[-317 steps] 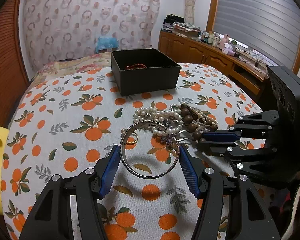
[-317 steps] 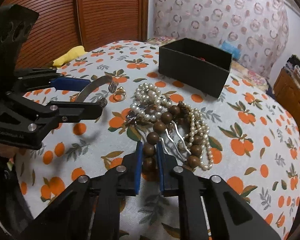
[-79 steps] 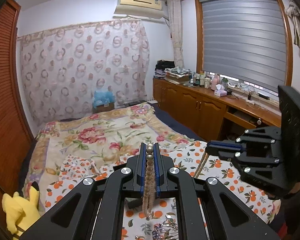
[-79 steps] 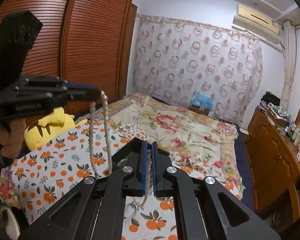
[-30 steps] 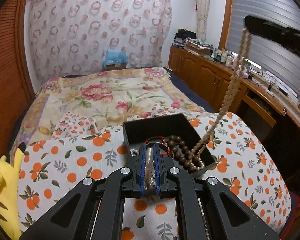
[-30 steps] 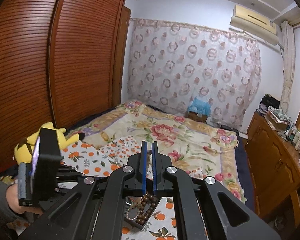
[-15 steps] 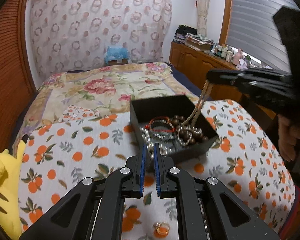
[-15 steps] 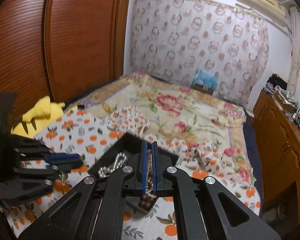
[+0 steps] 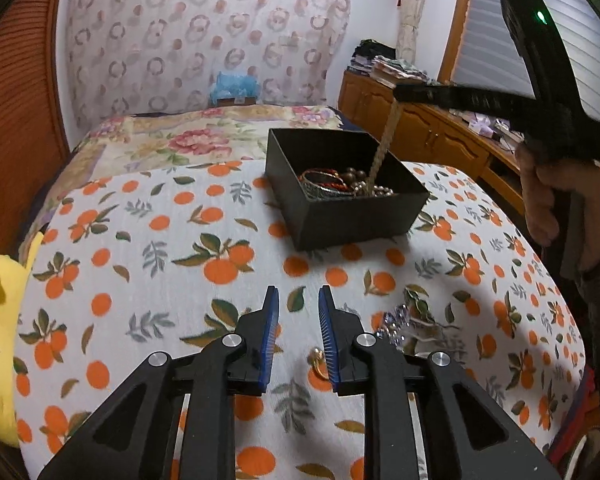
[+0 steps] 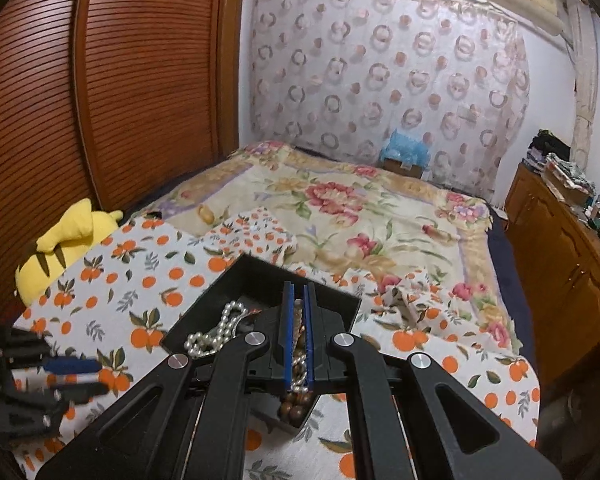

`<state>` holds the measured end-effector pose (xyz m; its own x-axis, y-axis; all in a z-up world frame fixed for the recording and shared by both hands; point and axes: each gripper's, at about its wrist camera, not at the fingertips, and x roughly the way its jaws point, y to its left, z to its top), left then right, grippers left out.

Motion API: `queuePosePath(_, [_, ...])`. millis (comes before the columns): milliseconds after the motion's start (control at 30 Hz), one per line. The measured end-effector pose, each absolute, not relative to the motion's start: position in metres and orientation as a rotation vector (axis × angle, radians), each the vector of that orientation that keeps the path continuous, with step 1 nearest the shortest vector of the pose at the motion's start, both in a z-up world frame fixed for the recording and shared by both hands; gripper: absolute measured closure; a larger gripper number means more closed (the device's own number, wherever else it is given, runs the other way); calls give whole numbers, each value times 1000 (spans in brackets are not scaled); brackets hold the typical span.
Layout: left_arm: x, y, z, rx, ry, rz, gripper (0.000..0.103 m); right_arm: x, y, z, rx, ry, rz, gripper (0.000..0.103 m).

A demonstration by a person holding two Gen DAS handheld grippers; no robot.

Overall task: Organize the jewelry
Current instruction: 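Lower the left gripper onto the purple crystal hair pins and close it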

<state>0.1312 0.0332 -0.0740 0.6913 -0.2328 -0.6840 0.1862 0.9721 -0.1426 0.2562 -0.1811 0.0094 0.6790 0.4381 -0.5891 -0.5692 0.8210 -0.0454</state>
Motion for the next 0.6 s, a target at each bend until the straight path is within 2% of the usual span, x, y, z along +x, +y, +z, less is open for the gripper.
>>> queuePosePath(233, [126, 26, -76, -61, 777, -255, 81, 258, -184, 12, -216, 597, 564, 95])
queuePosePath(300, [123, 24, -75, -64, 775, -263, 74, 254, -186, 9, -216, 607, 570, 94])
queuePosePath(333, [123, 23, -75, -62, 774, -266, 73, 252, -188, 7, -217, 609, 572, 89])
queuePosePath(600, [117, 8, -82, -63, 794, -306, 72, 206, -212, -10, -189, 617, 624, 87])
